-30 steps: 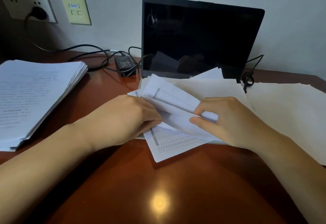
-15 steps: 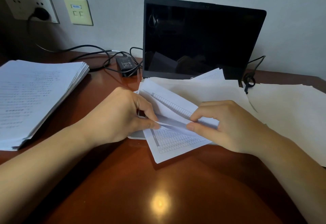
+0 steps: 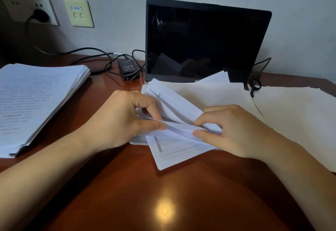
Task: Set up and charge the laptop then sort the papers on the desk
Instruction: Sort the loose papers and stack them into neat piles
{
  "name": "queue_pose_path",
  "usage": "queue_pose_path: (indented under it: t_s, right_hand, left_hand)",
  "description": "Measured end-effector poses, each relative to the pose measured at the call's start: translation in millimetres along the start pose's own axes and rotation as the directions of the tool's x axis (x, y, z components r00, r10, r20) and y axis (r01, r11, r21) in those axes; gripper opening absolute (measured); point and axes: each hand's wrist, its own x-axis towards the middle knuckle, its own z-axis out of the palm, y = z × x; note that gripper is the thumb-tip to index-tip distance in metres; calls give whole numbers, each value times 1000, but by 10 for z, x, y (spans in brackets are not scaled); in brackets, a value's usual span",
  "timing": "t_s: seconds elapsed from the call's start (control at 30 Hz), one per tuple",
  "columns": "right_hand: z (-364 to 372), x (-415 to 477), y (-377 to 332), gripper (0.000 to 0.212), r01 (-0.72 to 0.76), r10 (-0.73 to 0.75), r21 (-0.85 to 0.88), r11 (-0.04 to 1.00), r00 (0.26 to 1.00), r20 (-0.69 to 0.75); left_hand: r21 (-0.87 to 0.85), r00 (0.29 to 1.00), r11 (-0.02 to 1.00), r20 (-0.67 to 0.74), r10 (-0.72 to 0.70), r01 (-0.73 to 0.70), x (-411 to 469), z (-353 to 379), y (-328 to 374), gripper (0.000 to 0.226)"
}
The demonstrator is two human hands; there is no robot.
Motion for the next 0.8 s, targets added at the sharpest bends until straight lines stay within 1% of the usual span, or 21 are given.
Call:
queue_pose_path:
  t_s: [0.03, 0.13, 0.17, 0.23, 0.3, 0.4, 0.43, 0.5, 0.57, 0.63, 0.73, 0.8]
  right_hand:
    - [2, 3, 12, 16, 0, 0, -3, 1000, 1000, -4]
    - [1, 4, 51, 15, -28, 27, -21, 999, 998, -58]
    - [-3, 6, 58, 15, -42, 39, -35, 999, 996, -82]
    - [-4, 11, 72, 17, -76, 67, -73, 994, 991, -119]
    - [-6, 19, 76, 23, -102, 88, -95, 990, 986, -139]
    - [-27, 23, 59, 36, -156, 140, -104, 982, 979, -145]
    - [-38, 21, 56, 36, -185, 170, -104, 977, 975, -141]
    - [-41, 15, 79, 28, -214, 197, -109, 971, 970, -143]
    - [-30, 16, 104, 26, -192, 176, -95, 977, 972, -153]
    - [-16, 13, 103, 18, -165, 156, -47, 985, 977, -147]
    - [6, 0, 108, 24, -121, 121, 9, 993, 981, -149]
    - [17, 1, 99, 29, -81, 84, 24, 996, 984, -157]
  left_hand:
    - [27, 999, 999, 2, 35, -35, -1, -4, 6, 14]
    - [167, 984, 971, -4, 176, -173, -14, -22, 5, 32]
    - [218, 973, 949, 16, 228, -226, -16, -31, 5, 32]
    - [303, 947, 897, 105, 303, -321, -17, -37, 6, 26]
    - [342, 927, 865, 204, 314, -368, -11, -27, -1, 24]
    - [363, 910, 844, 284, 303, -394, 5, -14, -32, 28]
    - [370, 907, 839, 292, 304, -400, 8, -15, -41, 30]
    - [370, 903, 836, 301, 305, -405, 11, -21, -47, 29]
    - [376, 904, 835, 309, 295, -401, 8, -7, -55, 29]
    - [384, 916, 843, 287, 279, -377, 4, 14, -63, 34]
    - [350, 930, 871, 252, 267, -345, 23, 3, -68, 27]
    - [317, 935, 891, 248, 252, -324, 32, -11, -64, 17]
